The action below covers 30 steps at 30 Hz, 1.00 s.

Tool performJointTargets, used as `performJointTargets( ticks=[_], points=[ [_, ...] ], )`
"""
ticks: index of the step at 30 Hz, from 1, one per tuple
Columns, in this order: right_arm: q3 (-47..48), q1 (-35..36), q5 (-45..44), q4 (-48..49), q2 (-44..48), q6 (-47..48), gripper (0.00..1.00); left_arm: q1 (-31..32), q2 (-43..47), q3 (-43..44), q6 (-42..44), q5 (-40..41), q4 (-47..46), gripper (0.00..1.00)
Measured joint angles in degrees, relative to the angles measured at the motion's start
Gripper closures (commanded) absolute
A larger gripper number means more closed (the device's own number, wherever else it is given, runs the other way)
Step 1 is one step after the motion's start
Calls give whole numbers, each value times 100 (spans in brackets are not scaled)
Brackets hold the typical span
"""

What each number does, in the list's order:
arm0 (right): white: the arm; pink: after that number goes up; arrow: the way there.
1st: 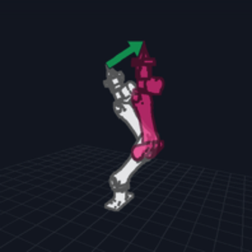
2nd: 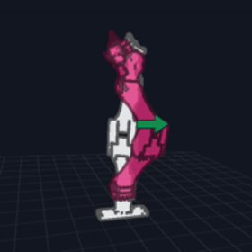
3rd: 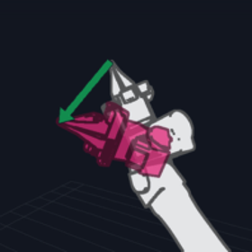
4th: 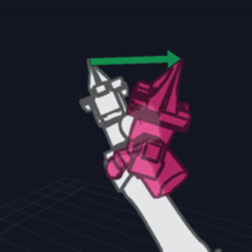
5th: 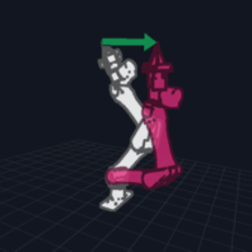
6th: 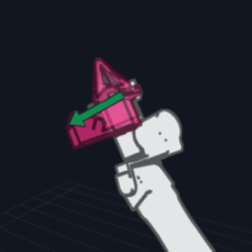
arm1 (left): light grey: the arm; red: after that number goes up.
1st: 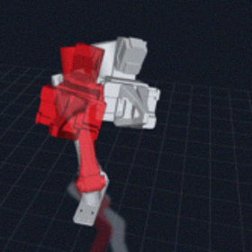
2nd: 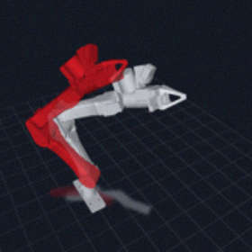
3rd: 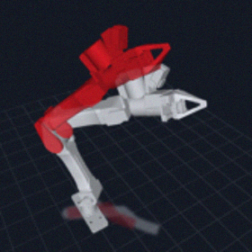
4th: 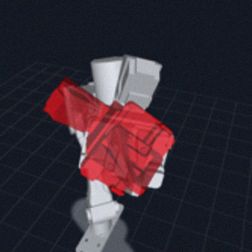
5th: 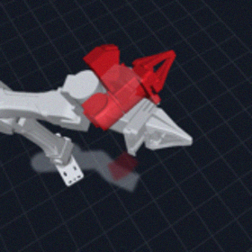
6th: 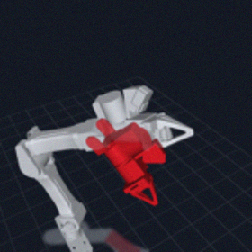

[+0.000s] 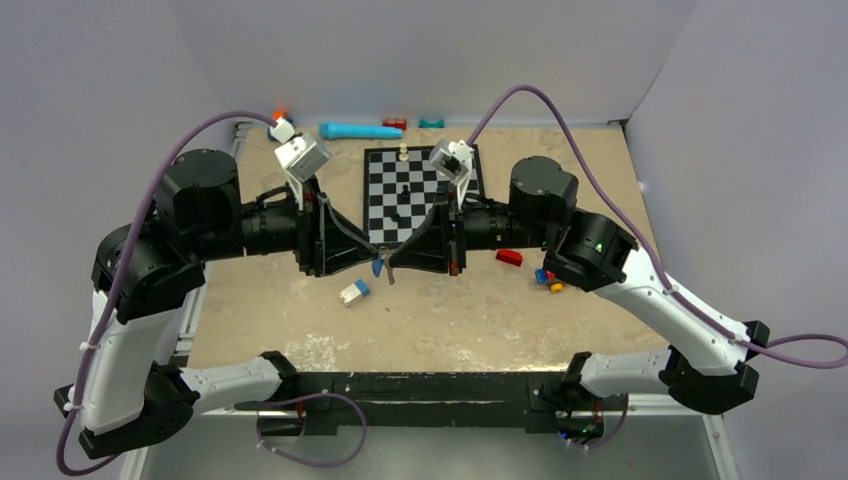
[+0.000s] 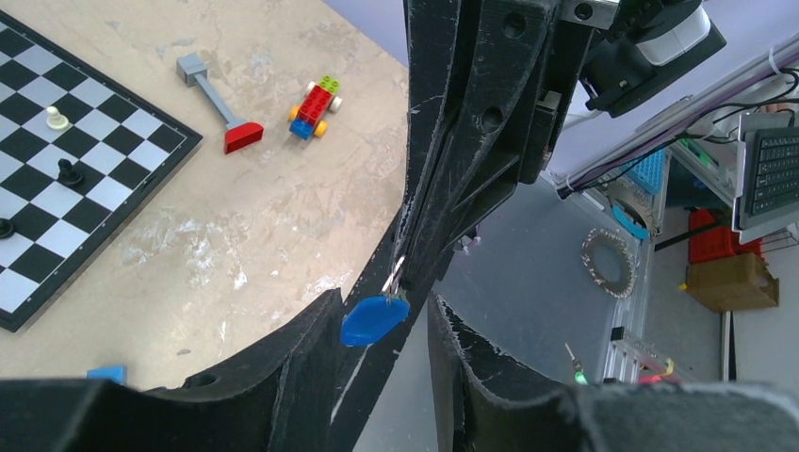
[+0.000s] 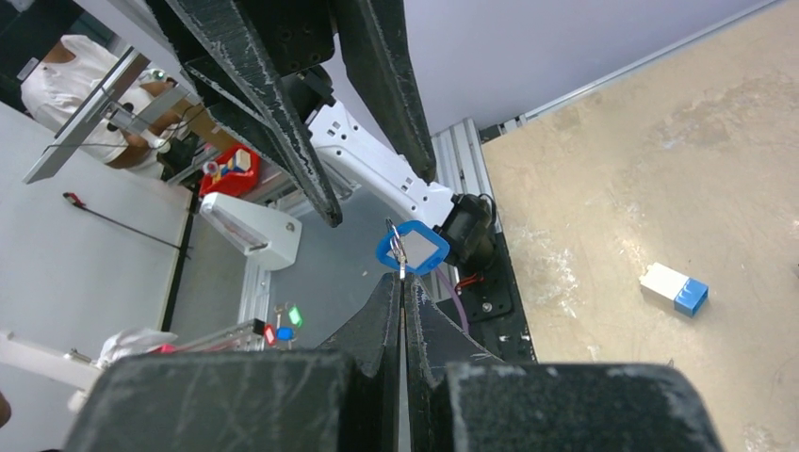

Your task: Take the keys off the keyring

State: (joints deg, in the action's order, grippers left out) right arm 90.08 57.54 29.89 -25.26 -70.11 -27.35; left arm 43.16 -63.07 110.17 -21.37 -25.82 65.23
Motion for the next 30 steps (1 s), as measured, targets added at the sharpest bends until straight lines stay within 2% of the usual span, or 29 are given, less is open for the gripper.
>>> performJointTargets(
  ticks=[11,21,24,28,30],
  points=[
    [61,0,-15,-48,-68,0,100,0,-50,0,138,-11,44,60],
    [76,0,-13,-70,-160,0,100,0,-271,31,256,-9,57,74],
    [81,0,-11,-85,-160,0,100,0,-271,31,297,4,105,82],
    [87,0,-15,-94,-164,0,100,0,-262,31,310,7,168,98],
    [87,-2,-15,-103,-166,0,100,0,-251,31,313,7,173,100]
  ],
)
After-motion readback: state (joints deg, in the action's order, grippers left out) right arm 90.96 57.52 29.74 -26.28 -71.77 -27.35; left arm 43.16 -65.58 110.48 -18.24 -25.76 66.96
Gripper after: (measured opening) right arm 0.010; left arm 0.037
